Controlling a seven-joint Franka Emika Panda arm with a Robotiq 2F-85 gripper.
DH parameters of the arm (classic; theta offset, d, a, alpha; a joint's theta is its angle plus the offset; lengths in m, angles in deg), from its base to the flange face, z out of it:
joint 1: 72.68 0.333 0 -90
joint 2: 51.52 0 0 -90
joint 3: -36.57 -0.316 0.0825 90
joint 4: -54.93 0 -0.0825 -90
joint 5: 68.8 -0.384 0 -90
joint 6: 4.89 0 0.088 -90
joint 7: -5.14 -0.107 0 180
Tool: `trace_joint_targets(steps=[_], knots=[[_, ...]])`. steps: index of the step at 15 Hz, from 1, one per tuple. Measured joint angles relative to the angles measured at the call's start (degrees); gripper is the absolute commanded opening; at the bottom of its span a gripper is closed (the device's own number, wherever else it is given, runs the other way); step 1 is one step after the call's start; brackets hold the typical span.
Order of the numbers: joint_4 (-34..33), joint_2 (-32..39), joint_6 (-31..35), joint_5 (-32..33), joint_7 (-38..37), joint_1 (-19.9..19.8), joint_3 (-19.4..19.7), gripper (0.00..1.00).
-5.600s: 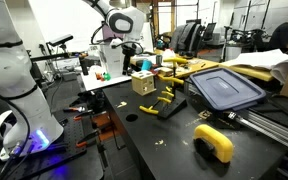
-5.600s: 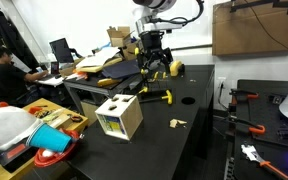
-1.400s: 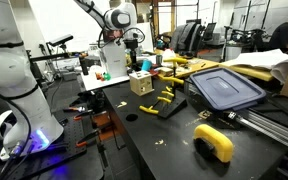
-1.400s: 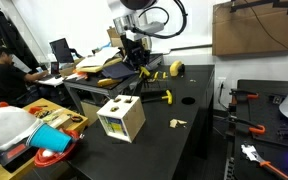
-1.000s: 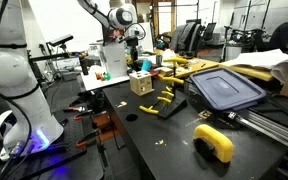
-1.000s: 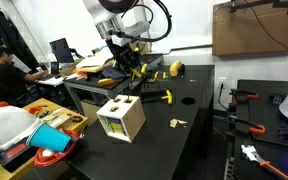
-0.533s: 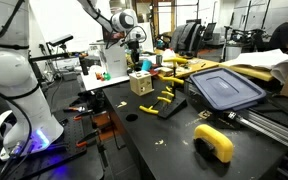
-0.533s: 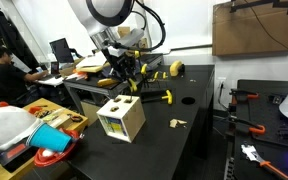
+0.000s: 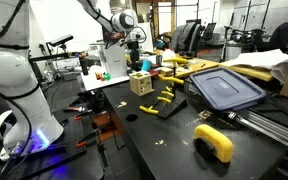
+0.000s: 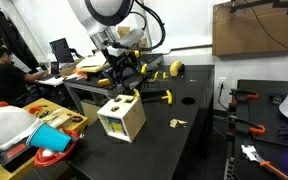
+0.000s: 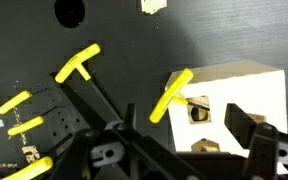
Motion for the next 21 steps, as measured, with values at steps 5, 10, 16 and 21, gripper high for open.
trace_joint_targets(steps=[5,10,16,21], knots=[[0.4,-1.5,0.6,-3.7,1.0,-0.2,0.0,1.00],[5.4,-4.8,8.0,-10.0,1.1,-1.5,0.0,1.00],[17.5,-9.0,24.7,-12.5,6.0,-4.0,0.2,1.00],[25.8,-10.5,35.9,-16.6,23.9,-7.0,0.0,1.00]])
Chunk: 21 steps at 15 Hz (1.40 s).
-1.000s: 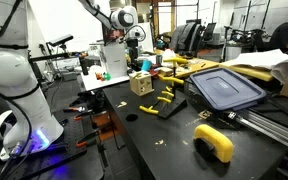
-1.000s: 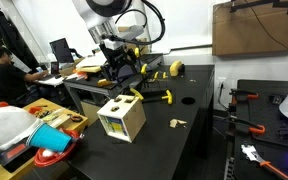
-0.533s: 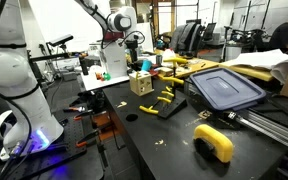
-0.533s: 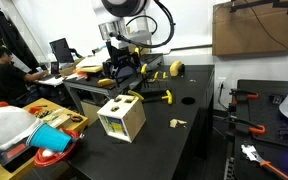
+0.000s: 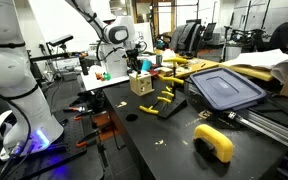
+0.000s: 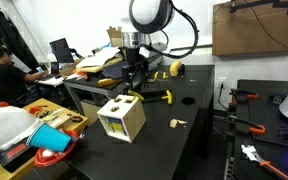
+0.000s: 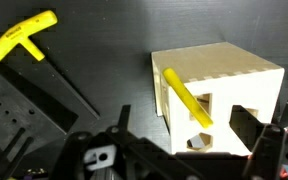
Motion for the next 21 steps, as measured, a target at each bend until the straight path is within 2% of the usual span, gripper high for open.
trace_joint_targets(steps=[3,6,8,11,17,21], knots=[[2.1,0.0,3.7,-4.7,13.4,-1.6,-1.6,1.00],[2.8,-0.1,6.5,-12.0,27.1,-3.7,-5.2,1.00],[2.9,-0.1,7.3,-17.7,36.2,-5.2,-7.7,1.00],[3.4,0.0,7.5,-24.6,47.7,-7.1,-9.0,1.00],[6.1,0.0,7.5,-34.9,62.5,-10.3,-9.0,1.00],[7.1,0.0,7.5,-37.2,64.3,-10.6,-8.9,1.00]])
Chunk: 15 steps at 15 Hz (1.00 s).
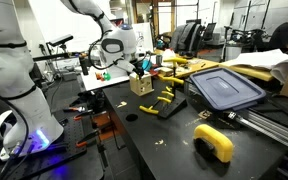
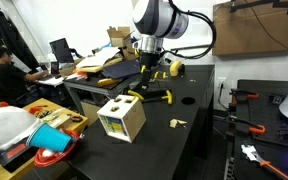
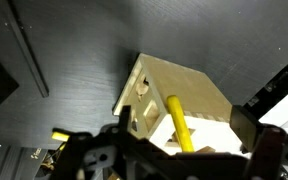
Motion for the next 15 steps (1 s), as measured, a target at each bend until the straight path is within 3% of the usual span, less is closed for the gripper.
trace_joint_targets(steps=[9,15], knots=[[0.1,0.5,0.0,0.0,0.0,0.1,0.0,1.00],[-2.3,4.2,3.8,-7.1,6.5,0.1,-2.5,1.00]])
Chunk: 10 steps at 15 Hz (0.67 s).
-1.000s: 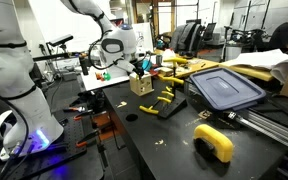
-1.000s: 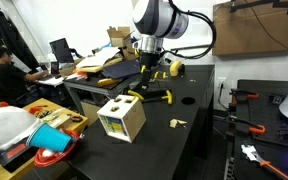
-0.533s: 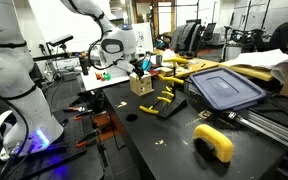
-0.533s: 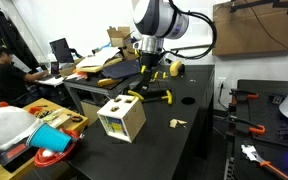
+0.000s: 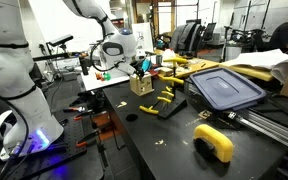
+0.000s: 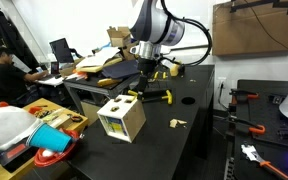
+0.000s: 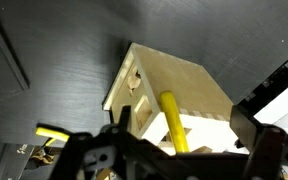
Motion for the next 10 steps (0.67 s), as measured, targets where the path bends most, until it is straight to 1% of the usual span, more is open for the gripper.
trace_joint_targets(steps=[4,8,10], knots=[[-1.1,2.7,4.5,-2.5,4.0,-0.2,-0.8,1.00],[-3.0,5.2,8.3,-9.8,12.5,-2.2,-3.5,1.00],[-4.1,6.0,8.8,-12.8,15.8,-3.3,-4.7,1.00]])
